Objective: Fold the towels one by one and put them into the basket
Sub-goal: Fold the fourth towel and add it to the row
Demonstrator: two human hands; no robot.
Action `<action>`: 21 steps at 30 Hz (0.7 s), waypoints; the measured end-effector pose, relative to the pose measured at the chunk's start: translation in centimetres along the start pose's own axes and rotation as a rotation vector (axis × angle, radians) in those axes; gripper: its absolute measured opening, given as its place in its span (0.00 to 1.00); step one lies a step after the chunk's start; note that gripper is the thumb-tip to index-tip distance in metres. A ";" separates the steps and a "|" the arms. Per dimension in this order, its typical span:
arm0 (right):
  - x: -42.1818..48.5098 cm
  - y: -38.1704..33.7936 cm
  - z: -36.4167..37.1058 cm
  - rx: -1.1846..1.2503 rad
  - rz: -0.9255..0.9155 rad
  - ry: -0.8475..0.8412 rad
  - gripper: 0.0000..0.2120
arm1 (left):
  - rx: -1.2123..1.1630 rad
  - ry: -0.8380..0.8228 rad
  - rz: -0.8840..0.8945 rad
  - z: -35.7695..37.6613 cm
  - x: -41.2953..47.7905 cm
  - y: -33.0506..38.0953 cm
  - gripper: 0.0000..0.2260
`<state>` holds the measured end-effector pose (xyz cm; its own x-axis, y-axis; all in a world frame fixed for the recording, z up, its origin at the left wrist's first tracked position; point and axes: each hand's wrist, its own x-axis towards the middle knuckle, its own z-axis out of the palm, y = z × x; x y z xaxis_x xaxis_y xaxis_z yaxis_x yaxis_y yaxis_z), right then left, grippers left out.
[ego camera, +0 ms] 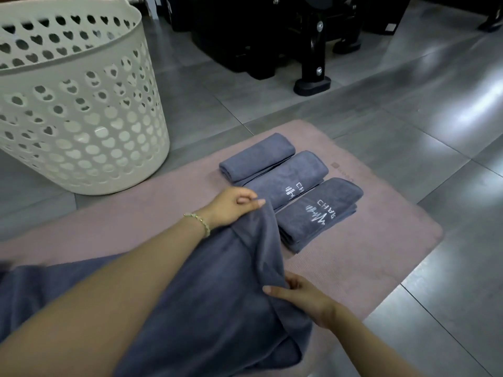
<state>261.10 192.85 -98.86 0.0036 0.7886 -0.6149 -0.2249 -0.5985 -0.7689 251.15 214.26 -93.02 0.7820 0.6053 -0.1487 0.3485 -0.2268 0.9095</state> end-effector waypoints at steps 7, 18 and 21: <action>-1.3 -1.2 -1.3 -0.090 0.120 -0.091 0.25 | -0.108 0.346 -0.005 -6.3 1.4 2.9 0.05; -2.1 0.1 -4.3 -0.021 0.022 -0.053 0.13 | 0.058 0.553 -0.150 -9.3 3.2 0.9 0.05; -0.9 1.2 -4.9 -0.031 -0.024 0.119 0.20 | 0.007 0.559 -0.161 -8.1 3.5 0.4 0.06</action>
<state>265.57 190.73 -100.07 0.1249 0.7817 -0.6111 -0.1927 -0.5851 -0.7878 249.85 222.44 -90.04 0.3279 0.9431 -0.0552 0.4452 -0.1027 0.8895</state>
